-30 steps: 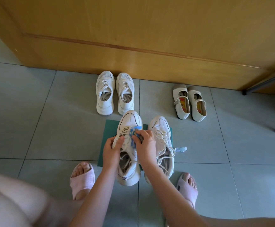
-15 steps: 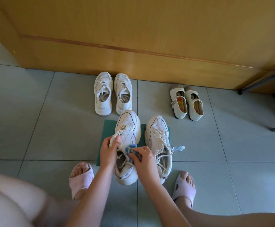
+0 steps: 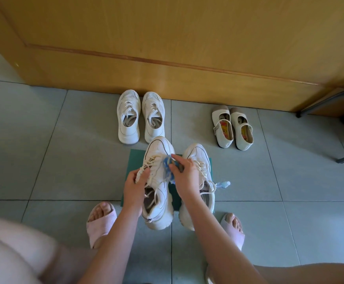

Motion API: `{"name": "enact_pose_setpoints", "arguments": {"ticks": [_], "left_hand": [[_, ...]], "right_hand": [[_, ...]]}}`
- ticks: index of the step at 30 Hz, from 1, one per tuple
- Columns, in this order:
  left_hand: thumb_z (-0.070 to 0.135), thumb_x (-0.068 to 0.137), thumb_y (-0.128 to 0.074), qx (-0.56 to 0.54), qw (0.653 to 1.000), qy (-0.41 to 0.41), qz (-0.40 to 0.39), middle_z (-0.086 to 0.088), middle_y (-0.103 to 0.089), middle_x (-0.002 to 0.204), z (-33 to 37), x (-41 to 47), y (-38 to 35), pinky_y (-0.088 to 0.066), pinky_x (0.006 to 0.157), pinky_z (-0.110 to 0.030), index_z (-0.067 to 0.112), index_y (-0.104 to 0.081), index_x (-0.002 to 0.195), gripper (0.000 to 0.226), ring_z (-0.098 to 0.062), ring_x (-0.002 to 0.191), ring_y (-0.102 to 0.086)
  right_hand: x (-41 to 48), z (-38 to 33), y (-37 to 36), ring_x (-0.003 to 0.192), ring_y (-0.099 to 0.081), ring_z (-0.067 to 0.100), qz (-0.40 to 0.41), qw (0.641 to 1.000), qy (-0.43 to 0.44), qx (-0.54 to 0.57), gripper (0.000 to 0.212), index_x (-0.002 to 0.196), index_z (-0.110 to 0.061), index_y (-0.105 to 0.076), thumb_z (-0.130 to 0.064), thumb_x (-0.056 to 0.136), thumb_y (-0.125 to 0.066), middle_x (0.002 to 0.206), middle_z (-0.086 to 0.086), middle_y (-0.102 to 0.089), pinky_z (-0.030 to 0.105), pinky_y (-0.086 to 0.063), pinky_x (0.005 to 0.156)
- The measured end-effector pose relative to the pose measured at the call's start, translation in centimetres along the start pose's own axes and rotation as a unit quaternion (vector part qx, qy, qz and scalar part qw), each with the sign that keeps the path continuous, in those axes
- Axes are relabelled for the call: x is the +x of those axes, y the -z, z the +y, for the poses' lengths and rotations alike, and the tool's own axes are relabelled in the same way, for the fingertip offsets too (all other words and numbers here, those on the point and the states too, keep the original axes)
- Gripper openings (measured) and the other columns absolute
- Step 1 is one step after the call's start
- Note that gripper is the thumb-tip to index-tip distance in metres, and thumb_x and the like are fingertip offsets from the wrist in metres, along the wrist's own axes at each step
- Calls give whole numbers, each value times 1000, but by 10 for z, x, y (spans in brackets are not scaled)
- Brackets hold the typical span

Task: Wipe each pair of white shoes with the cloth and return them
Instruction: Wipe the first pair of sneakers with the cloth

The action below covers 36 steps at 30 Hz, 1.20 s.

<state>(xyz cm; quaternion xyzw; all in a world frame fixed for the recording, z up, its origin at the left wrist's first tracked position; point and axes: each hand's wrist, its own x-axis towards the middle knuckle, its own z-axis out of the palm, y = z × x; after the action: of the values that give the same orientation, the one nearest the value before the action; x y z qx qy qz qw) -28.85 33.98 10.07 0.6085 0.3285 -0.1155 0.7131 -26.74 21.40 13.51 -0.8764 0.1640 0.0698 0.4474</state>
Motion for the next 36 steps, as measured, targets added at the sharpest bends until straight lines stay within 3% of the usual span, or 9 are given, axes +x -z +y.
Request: {"name": "enact_pose_setpoints", "arguments": {"ticks": [3,6,9,14,20,24,30,33,36], "left_hand": [[29,89,-61,-2,1000,-1,8,-11,-66,100,0,0,-1,-53,74,-35,9,-57,108,28,-23,88,-64],[33,87,-65,8,1000,-9,18,-14,-66,101,-2,1,-4,-51,85,-45,12,-58,102,27,-29,93,-64],[37,86,-65,22,999,-15,20,-10,-65,99,-3,0,-7,-48,87,-43,14,-58,99,27,-26,93,-61],[30,91,-59,30,999,-24,34,-3,-61,91,-3,0,-7,-44,79,-32,12,-56,100,21,-19,84,-56],[31,90,-61,29,999,-25,35,-2,-62,88,-4,2,-9,-45,80,-35,12,-56,97,21,-20,84,-57],[29,87,-65,51,998,-39,22,-2,-62,91,-3,-1,-12,-46,65,-25,12,-55,103,25,-15,78,-59],[42,77,-71,103,994,-43,20,-4,-57,115,-10,-3,-24,-50,93,-42,26,-54,108,39,-20,102,-59],[43,74,-74,106,993,-47,23,-4,-60,112,-9,-4,-25,-51,92,-43,23,-56,108,43,-21,101,-60],[51,71,-73,107,993,-41,29,-1,-62,111,-3,-3,-22,-50,92,-41,20,-58,110,52,-20,103,-60]], "right_hand": [[-7,4,-11,94,-60,17,-22,999,-39,25,35,127,-20,-58,-15,92,-56,112,7,-63,26,-50,87],[-30,15,-10,90,-52,11,-27,999,-44,8,36,129,-18,-56,-14,93,-55,108,2,-57,-1,-36,68],[-56,25,-10,88,-49,8,-38,998,-56,7,35,129,-16,-56,-13,94,-53,102,-1,-53,-5,-33,65],[-90,29,-7,82,-51,2,-61,996,-63,31,30,122,-13,-61,-11,92,-56,97,2,-55,0,-36,70],[-113,27,3,66,-57,-1,-107,978,-115,136,25,108,-21,-65,-7,89,-60,101,14,-63,4,-41,54],[-117,18,23,64,-63,-2,-100,967,-106,210,25,93,-30,-67,-5,87,-63,80,-3,-71,14,-50,58],[-79,2,55,70,-66,-1,-15,971,-58,232,27,95,-33,-64,-8,87,-62,80,-11,-71,12,-50,62],[-58,-2,54,83,-67,2,7,975,-52,215,23,95,-36,-63,-15,86,-65,92,-6,-71,16,-52,71],[-38,-7,44,91,-67,14,46,971,-73,222,17,100,-21,-66,-21,83,-70,98,0,-70,29,-55,80]]}}
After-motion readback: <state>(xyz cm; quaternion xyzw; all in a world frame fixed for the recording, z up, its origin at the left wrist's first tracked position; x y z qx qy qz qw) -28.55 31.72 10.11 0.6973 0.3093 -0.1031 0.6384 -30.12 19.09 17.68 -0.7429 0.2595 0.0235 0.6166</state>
